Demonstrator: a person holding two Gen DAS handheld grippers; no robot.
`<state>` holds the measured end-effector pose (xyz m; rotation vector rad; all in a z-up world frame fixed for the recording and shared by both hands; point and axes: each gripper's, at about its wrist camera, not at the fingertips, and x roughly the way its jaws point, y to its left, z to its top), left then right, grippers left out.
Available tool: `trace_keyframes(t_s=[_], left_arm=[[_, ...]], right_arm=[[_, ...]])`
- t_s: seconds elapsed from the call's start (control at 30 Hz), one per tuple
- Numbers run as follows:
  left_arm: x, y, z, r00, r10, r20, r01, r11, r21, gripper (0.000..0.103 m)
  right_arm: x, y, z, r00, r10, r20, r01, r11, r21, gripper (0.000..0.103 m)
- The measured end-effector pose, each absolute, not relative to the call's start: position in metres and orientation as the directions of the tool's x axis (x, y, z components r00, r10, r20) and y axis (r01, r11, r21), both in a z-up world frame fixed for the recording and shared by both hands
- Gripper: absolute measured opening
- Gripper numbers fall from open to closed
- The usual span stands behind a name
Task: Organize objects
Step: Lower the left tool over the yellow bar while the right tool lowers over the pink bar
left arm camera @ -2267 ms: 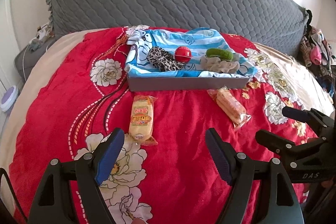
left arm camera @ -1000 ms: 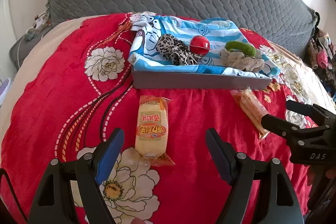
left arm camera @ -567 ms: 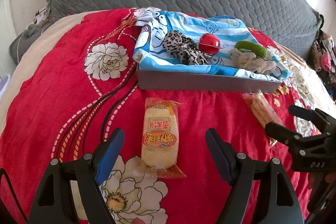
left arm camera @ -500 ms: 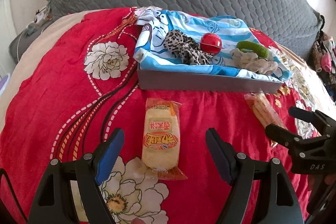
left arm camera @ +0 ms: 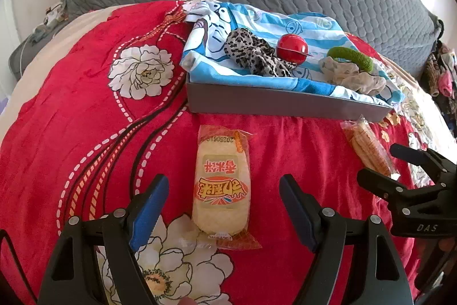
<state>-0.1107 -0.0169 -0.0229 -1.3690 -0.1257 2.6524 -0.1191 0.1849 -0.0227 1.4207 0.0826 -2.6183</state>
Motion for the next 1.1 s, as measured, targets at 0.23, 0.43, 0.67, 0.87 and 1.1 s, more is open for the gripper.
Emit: trace_keyframes(t_s=[0.23,0.43,0.67,0.87,1.1], left_arm=[[-0.113,-0.014,-0.027,-0.556,0.183,-0.811,-0.103,-0.983,-0.152,0.081],[-0.114,-0.015,-0.028,-0.556,0.192,-0.808,-0.107,-0.981,-0.16,0.079],[-0.117,-0.016,-0.029,-0.55,0.198,-0.811,-0.108,-0.98,-0.166,0.075],[-0.117,-0.014,-0.031,-0.54,0.207,-0.816,-0.119,-0.978,-0.17,0.065],[-0.117,-0.015,-0.031,-0.54,0.218,-0.813,-0.12,-0.976,-0.182,0.059]], right_arm=[[-0.124,0.187,-0.026,-0.534,-0.115,-0.838,0.161,-0.986,0.033,0.101],[-0.127,0.187,-0.028,-0.534,-0.12,-0.837,0.163,-0.986,0.037,0.094],[-0.128,0.185,-0.034,-0.524,-0.125,-0.843,0.176,-0.984,0.036,0.08],[-0.128,0.184,-0.037,-0.522,-0.121,-0.844,0.179,-0.983,0.031,0.073],[-0.129,0.185,-0.037,-0.52,-0.117,-0.846,0.179,-0.983,0.026,0.057]])
